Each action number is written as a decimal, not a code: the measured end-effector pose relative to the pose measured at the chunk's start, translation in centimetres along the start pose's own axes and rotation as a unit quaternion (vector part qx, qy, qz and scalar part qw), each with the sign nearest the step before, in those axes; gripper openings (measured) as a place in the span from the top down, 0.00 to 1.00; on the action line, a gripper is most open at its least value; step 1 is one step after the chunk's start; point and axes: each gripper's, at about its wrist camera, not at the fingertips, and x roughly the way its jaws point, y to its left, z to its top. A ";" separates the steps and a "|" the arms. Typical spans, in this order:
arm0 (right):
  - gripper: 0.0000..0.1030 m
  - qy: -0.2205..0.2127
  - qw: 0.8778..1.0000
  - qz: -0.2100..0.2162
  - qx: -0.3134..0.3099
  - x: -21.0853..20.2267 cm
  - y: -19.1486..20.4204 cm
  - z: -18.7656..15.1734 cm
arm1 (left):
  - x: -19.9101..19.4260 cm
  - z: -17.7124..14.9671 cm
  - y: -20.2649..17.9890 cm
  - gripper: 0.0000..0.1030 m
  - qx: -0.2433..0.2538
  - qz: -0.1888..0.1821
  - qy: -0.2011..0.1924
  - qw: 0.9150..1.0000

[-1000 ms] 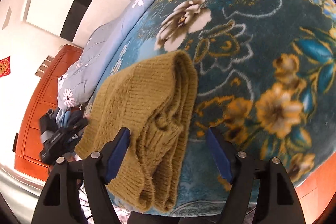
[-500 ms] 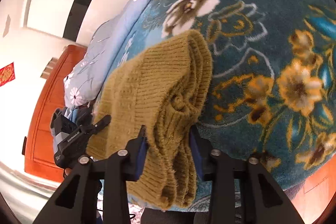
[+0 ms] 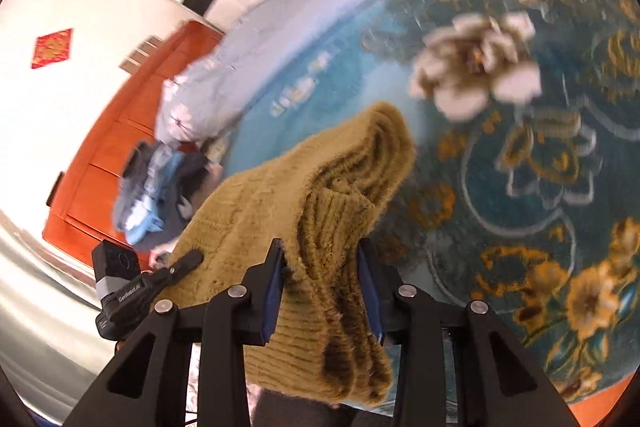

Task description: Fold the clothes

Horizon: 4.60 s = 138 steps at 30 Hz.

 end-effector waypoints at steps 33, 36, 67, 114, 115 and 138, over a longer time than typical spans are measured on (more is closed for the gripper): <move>0.62 -0.001 1.000 0.014 -0.005 -0.9 3.0 -1.4 | -4.7 -1.9 -3.0 0.69 0.075 0.005 -0.082 0.994; 0.62 -0.006 0.999 0.021 -0.030 -1.0 5.9 -1.1 | -7.1 -0.8 -2.8 0.69 0.085 -0.011 -0.100 0.991; 0.62 -0.018 0.937 0.196 -0.287 19.0 46.8 10.3 | -39.6 24.6 7.8 0.68 0.173 0.085 -0.376 0.906; 0.42 0.009 0.943 0.003 -0.332 22.8 36.3 -5.3 | -28.0 9.8 15.3 0.10 0.061 0.296 -0.280 0.911; 0.41 0.007 0.943 -0.001 -0.334 22.2 36.1 -6.5 | -27.3 8.3 15.1 0.10 0.064 0.301 -0.275 0.911; 0.00 -0.098 0.916 0.033 -0.388 14.0 36.5 -15.2 | -31.2 -7.2 13.9 0.00 -0.047 0.284 -0.348 0.892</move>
